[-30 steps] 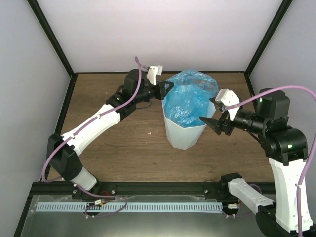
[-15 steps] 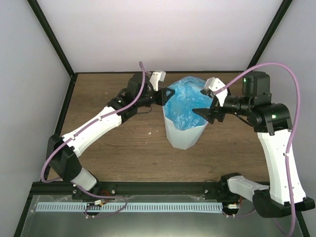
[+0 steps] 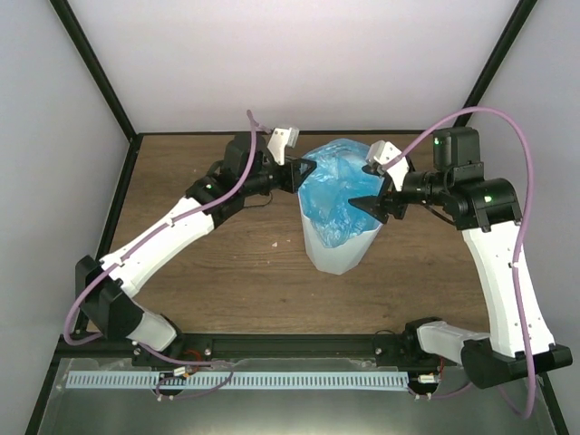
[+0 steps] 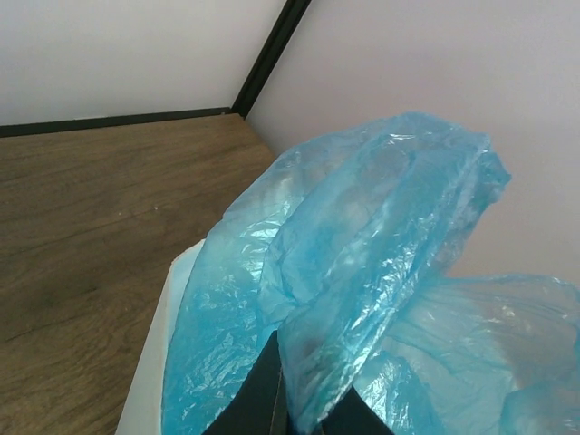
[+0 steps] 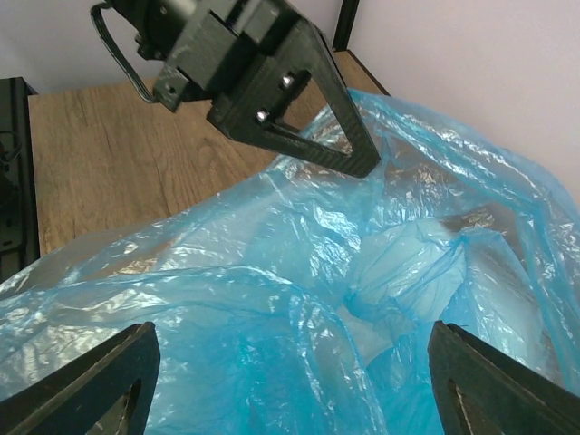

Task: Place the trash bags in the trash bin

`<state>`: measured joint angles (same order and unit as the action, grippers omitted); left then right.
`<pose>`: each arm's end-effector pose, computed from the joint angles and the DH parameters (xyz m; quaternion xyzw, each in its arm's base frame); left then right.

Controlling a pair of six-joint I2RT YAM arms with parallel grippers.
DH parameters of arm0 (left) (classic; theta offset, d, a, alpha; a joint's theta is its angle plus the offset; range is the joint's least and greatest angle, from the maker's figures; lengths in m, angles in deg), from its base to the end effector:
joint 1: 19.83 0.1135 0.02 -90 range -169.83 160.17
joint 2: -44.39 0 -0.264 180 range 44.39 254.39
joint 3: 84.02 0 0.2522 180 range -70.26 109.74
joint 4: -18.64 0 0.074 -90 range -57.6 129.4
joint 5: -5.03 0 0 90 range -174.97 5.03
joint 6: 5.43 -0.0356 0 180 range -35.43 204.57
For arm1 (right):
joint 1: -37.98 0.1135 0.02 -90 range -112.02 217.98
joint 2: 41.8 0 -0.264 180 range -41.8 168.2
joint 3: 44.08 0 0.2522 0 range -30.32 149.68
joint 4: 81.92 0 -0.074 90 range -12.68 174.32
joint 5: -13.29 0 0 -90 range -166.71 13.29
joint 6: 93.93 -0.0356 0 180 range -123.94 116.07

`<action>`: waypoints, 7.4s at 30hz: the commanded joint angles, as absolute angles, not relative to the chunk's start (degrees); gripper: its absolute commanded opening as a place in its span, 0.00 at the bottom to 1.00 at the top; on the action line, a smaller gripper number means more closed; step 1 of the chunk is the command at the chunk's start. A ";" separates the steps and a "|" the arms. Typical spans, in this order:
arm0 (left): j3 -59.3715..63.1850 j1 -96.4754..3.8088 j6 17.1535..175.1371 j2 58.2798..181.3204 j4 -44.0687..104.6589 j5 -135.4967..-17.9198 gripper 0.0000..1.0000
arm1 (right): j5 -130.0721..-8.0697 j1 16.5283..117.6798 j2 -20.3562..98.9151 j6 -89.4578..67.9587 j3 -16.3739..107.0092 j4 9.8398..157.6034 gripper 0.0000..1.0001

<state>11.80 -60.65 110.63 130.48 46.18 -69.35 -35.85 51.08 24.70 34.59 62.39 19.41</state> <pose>0.2614 -0.2384 0.3864 0.1822 0.7836 -0.4133 0.4265 0.1766 0.0650 0.4545 -0.5038 0.6947 0.2177 0.4649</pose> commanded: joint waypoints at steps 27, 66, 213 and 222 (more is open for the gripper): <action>21.44 -60.18 100.19 125.84 65.28 -81.47 0.70 | -38.39 51.40 20.81 41.35 58.55 15.39 0.01; 6.20 -82.55 71.60 119.72 58.98 -66.56 0.75 | -45.67 51.42 9.55 35.00 52.12 19.98 0.01; 21.36 -51.62 103.52 147.26 53.21 -61.16 0.08 | -41.07 33.01 35.72 16.46 39.56 47.22 0.02; 15.59 -49.21 106.90 143.55 55.65 -62.03 0.07 | -36.15 30.15 35.10 16.19 38.07 43.76 0.04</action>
